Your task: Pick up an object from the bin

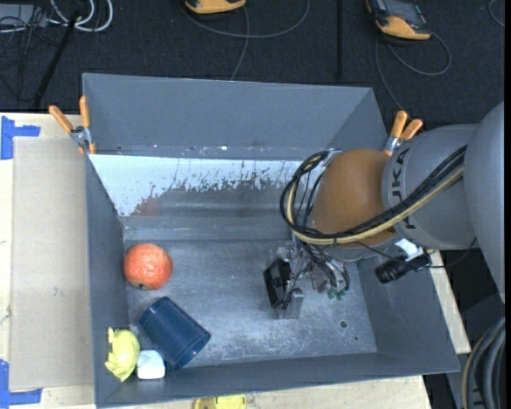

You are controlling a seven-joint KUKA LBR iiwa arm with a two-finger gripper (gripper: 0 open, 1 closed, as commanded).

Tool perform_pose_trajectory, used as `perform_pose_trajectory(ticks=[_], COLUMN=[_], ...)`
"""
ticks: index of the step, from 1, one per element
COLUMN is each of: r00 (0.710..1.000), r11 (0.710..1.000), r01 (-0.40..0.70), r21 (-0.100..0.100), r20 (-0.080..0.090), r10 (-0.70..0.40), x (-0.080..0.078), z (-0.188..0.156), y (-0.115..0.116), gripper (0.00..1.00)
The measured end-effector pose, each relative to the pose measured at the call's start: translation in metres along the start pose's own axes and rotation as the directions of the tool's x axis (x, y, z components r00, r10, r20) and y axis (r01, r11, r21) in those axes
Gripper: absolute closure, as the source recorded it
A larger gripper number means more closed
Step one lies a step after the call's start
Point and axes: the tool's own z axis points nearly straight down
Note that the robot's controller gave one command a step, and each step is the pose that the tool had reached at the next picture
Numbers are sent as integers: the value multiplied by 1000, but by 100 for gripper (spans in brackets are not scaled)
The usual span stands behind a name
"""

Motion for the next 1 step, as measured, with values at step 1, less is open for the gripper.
perform_pose_trajectory(ticks=[1], r00=[1000], r11=[1000], r01=[0], r21=[0], r20=[0], r10=[0], x=[0], z=[0], y=[0], gripper=[100])
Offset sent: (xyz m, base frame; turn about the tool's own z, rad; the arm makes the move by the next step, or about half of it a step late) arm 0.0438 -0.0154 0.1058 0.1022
